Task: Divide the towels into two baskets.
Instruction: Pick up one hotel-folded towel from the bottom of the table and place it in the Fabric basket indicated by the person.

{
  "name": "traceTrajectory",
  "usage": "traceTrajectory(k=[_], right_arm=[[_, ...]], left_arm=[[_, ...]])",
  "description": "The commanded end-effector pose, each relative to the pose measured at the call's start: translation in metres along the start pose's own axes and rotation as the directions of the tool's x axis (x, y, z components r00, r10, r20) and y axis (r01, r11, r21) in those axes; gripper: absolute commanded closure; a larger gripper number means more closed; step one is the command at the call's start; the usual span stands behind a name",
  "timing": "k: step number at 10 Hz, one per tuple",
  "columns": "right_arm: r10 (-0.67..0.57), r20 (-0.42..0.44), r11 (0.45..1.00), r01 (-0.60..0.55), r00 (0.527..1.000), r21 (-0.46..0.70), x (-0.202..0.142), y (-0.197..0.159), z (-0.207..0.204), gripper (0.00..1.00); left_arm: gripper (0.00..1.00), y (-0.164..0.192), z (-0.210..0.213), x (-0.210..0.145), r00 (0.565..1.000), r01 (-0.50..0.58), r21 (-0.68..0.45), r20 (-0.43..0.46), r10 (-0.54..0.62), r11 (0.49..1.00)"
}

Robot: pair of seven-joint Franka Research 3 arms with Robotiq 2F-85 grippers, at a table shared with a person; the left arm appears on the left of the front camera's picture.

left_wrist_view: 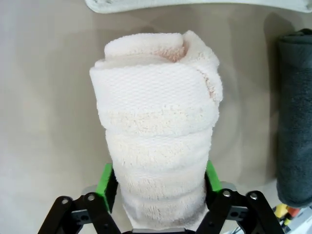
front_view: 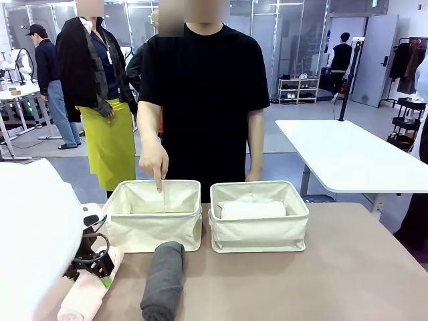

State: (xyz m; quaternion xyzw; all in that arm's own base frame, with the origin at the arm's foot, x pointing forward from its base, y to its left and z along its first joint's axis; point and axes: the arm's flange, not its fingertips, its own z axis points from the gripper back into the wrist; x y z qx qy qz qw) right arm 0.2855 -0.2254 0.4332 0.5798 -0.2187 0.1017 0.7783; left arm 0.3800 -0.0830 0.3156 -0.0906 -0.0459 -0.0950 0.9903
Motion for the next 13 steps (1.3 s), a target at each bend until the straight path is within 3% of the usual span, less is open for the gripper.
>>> traceTrajectory(k=[1, 2, 3, 4, 5, 13], right_arm=[[0.019, 0.019, 1.000, -0.020, 1.000, 0.012, 0.000, 0.004, -0.001, 0.00], [0.019, 0.019, 1.000, -0.020, 1.000, 0.012, 0.000, 0.004, -0.001, 0.00], [0.019, 0.019, 1.000, -0.020, 1.000, 0.012, 0.000, 0.004, -0.001, 0.00], [0.019, 0.019, 1.000, -0.020, 1.000, 0.012, 0.000, 0.004, -0.001, 0.00], [0.019, 0.019, 1.000, -0.020, 1.000, 0.012, 0.000, 0.004, -0.001, 0.00], [0.019, 0.019, 1.000, -0.020, 1.000, 0.012, 0.000, 0.004, -0.001, 0.00]], left_arm=[[0.39, 0.013, -0.007, -0.107, 1.000, 0.008, -0.006, 0.018, -0.007, 1.000], [0.39, 0.014, -0.005, -0.108, 1.000, -0.001, -0.021, 0.016, 0.001, 1.000], [0.59, 0.014, -0.004, -0.109, 1.000, -0.001, -0.029, 0.013, 0.001, 1.000], [0.56, 0.012, -0.003, -0.110, 1.000, -0.021, -0.056, -0.010, 0.021, 0.998], [0.56, 0.005, 0.005, -0.002, 1.000, -0.008, -0.015, 0.000, 0.008, 1.000], [0.56, 0.005, 0.008, -0.002, 1.000, -0.014, -0.022, -0.006, 0.014, 1.000]])
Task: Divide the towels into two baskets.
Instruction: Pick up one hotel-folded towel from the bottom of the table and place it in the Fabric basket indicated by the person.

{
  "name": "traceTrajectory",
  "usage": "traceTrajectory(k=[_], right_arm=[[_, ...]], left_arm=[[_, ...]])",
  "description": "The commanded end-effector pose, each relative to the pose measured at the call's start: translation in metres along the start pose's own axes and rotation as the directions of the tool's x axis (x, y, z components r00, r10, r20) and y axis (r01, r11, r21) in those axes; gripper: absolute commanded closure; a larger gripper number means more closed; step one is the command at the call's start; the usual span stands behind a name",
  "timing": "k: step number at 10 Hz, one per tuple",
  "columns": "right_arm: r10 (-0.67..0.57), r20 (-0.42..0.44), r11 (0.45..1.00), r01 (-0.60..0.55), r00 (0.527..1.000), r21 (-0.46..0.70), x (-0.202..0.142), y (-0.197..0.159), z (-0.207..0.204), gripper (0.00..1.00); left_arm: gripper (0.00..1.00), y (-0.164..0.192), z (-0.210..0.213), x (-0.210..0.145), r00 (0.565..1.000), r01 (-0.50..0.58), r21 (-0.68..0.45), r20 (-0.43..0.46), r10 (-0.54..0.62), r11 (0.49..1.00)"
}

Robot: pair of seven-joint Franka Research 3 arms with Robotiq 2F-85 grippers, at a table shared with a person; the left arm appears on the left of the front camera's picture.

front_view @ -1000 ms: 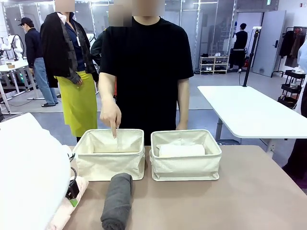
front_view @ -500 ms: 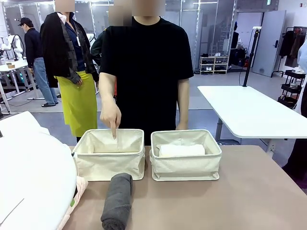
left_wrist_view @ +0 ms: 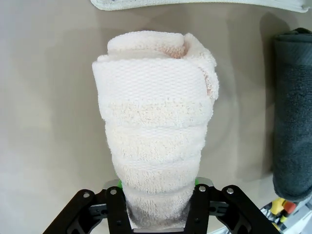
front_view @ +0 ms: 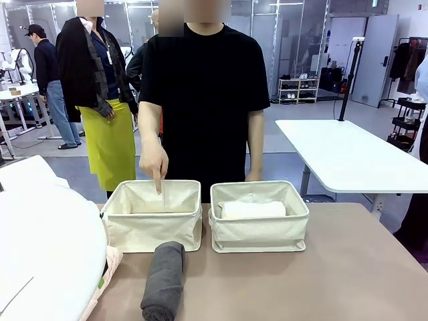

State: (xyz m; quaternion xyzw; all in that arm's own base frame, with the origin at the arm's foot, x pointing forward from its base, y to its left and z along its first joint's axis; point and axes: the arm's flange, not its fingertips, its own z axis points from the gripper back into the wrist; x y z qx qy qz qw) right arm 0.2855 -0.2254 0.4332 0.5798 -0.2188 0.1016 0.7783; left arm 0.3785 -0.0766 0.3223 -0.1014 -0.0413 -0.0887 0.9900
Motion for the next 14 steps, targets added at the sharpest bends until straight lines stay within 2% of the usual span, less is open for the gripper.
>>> traceTrajectory(k=[1, 2, 3, 4, 7, 8, 9, 10, 12, 13, 14], right_arm=[[0.019, 0.019, 1.000, -0.020, 1.000, 0.012, 0.000, 0.004, -0.001, 0.00], [0.019, 0.019, 1.000, -0.020, 1.000, 0.012, 0.000, 0.004, -0.001, 0.00], [0.019, 0.019, 1.000, -0.020, 1.000, 0.012, 0.000, 0.004, -0.001, 0.00], [0.019, 0.019, 1.000, -0.020, 1.000, 0.012, 0.000, 0.004, -0.001, 0.00], [0.019, 0.019, 1.000, -0.020, 1.000, 0.012, 0.000, 0.004, -0.001, 0.00], [0.019, 0.019, 1.000, -0.020, 1.000, 0.012, 0.000, 0.004, -0.001, 0.00], [0.019, 0.019, 1.000, -0.020, 1.000, 0.012, 0.000, 0.004, -0.001, 0.00], [0.019, 0.019, 1.000, -0.020, 1.000, 0.012, 0.000, 0.004, -0.001, 0.00], [0.019, 0.019, 1.000, -0.020, 1.000, 0.012, 0.000, 0.004, -0.001, 0.00], [0.019, 0.019, 1.000, -0.020, 1.000, 0.012, 0.000, 0.004, -0.001, 0.00], [0.019, 0.019, 1.000, -0.020, 1.000, 0.012, 0.000, 0.004, -0.001, 0.00]], left_arm=[[0.56, -0.005, 0.024, 0.007, 0.991, 0.125, 0.044, 0.039, -0.127, 0.991], [0.56, -0.005, 0.042, 0.008, 0.987, 0.160, 0.064, 0.006, -0.160, 0.985], [0.56, -0.007, 0.046, 0.005, 0.983, 0.174, 0.038, -0.064, -0.172, 0.984], [0.56, -0.008, 0.045, 0.003, 0.982, 0.167, 0.034, -0.091, -0.163, 0.985], [0.56, -0.014, 0.062, -0.007, 0.972, 0.226, 0.057, -0.073, -0.222, 0.972], [0.56, -0.014, 0.087, -0.012, 0.939, 0.342, 0.104, -0.020, -0.342, 0.934], [0.56, -0.013, 0.117, -0.011, 0.889, 0.446, 0.152, 0.038, -0.456, 0.882], [0.56, -0.018, 0.145, -0.005, 0.790, 0.591, 0.201, 0.052, -0.611, 0.781], [0.56, -0.032, 0.178, 0.013, 0.661, 0.704, 0.277, 0.081, -0.746, 0.654], [0.56, -0.041, 0.190, 0.023, 0.591, 0.763, 0.254, 0.096, -0.801, 0.594], [0.56, -0.051, 0.195, 0.033, 0.510, 0.815, 0.273, 0.079, -0.856, 0.511]])
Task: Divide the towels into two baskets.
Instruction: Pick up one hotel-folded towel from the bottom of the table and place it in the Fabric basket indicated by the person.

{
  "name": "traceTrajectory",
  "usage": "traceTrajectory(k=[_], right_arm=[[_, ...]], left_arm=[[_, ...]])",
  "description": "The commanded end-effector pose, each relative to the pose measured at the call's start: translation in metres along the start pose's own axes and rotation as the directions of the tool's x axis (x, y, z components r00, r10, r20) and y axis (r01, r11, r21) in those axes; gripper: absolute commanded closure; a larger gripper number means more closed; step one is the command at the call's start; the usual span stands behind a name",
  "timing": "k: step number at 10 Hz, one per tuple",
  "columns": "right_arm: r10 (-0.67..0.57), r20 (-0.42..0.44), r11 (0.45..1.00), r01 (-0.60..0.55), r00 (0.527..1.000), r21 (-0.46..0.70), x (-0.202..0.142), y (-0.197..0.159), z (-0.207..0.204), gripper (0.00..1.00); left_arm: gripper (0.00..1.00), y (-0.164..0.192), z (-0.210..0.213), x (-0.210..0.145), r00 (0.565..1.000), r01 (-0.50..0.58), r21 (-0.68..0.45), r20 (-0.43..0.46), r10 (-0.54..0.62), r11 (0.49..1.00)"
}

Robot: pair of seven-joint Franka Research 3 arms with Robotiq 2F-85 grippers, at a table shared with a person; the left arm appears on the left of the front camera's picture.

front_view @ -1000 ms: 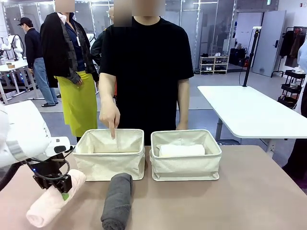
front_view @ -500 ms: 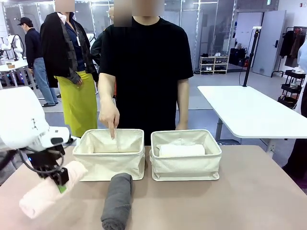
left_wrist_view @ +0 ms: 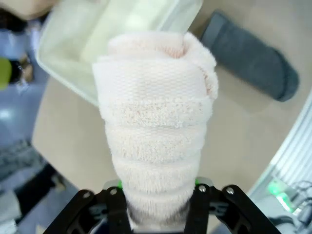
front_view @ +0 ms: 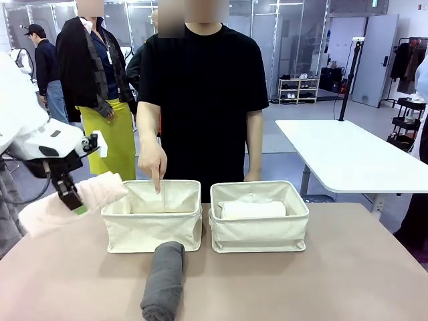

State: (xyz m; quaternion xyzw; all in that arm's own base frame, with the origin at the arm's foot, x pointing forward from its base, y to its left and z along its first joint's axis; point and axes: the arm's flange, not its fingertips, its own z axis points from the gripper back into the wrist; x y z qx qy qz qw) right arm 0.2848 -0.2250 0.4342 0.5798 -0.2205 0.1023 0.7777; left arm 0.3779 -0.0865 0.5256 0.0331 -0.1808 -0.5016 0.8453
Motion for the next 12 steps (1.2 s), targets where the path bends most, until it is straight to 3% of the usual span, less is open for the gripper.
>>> traceTrajectory(k=[1, 3, 5, 7, 8, 12], right_arm=[[0.016, 0.017, 1.000, -0.016, 1.000, 0.011, 0.000, 0.003, -0.001, 0.00], [0.016, 0.017, 1.000, -0.016, 1.000, 0.011, 0.000, 0.003, -0.001, 0.00], [0.016, 0.017, 1.000, -0.016, 1.000, 0.011, 0.000, 0.003, -0.001, 0.00], [0.016, 0.017, 1.000, -0.016, 1.000, 0.011, 0.000, 0.003, -0.001, 0.00], [0.016, 0.017, 1.000, -0.016, 1.000, 0.011, 0.000, 0.003, -0.001, 0.00], [0.016, 0.017, 1.000, -0.016, 1.000, 0.011, 0.000, 0.003, -0.001, 0.00]], left_arm=[[0.56, 0.008, -0.003, 0.022, 0.981, 0.185, -0.032, 0.071, -0.182, 0.982], [0.56, 0.016, -0.009, 0.051, 0.935, 0.343, -0.015, 0.098, -0.340, 0.939], [0.56, 0.032, -0.022, 0.084, 0.898, 0.438, 0.007, 0.043, -0.438, 0.899], [0.56, 0.044, -0.039, 0.109, 0.901, 0.432, -0.001, 0.027, -0.432, 0.902], [0.56, 0.023, -0.028, 0.086, 0.903, 0.428, -0.029, 0.049, -0.426, 0.904], [0.56, 0.030, -0.037, 0.097, 0.901, 0.433, -0.030, 0.036, -0.432, 0.901]])
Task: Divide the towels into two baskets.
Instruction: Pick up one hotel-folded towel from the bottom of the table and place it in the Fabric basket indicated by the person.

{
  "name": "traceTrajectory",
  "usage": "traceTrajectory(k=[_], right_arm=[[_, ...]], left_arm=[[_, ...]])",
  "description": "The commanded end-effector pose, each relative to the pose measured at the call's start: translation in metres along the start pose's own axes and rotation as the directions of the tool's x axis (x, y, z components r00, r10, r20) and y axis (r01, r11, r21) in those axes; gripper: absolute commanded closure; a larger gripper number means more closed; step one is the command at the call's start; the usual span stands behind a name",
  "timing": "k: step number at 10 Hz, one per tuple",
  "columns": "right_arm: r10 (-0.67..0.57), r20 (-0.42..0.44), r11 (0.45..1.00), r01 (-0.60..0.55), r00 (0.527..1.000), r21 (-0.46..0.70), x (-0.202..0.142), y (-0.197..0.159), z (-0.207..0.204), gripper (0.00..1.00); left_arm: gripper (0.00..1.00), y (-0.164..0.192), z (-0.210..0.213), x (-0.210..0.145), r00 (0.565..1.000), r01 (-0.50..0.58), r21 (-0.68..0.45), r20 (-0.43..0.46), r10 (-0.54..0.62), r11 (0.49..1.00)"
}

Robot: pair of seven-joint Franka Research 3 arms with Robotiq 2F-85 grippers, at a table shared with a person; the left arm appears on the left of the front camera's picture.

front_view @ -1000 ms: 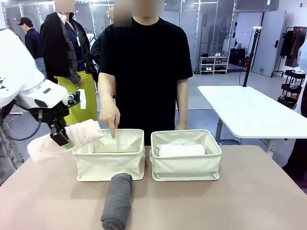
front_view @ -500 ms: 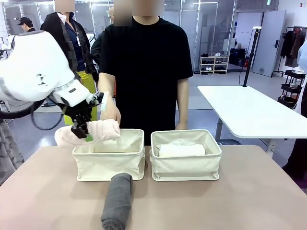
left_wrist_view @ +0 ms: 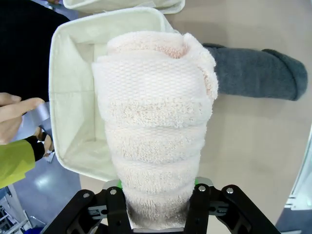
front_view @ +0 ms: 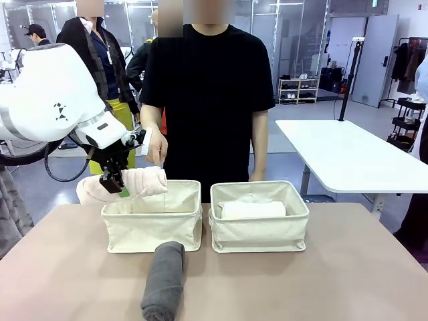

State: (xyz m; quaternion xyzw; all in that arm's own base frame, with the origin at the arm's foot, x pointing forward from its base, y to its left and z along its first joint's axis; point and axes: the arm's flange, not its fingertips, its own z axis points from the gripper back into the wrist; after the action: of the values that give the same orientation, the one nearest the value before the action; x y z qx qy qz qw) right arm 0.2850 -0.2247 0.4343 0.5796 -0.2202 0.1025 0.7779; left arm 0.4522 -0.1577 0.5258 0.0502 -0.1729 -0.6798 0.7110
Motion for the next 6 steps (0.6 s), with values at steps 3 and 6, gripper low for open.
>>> traceTrajectory(k=[3, 6], right_arm=[[0.016, 0.017, 1.000, -0.016, 1.000, 0.012, 0.000, 0.003, -0.001, 0.00], [0.016, 0.017, 1.000, -0.016, 1.000, 0.012, 0.000, 0.003, -0.001, 0.00]], left_arm=[[0.56, 0.043, -0.020, 0.021, 0.992, 0.113, 0.030, -0.061, -0.111, 0.993], [0.56, 0.078, -0.064, 0.031, 0.984, 0.164, 0.012, -0.074, -0.163, 0.986]])
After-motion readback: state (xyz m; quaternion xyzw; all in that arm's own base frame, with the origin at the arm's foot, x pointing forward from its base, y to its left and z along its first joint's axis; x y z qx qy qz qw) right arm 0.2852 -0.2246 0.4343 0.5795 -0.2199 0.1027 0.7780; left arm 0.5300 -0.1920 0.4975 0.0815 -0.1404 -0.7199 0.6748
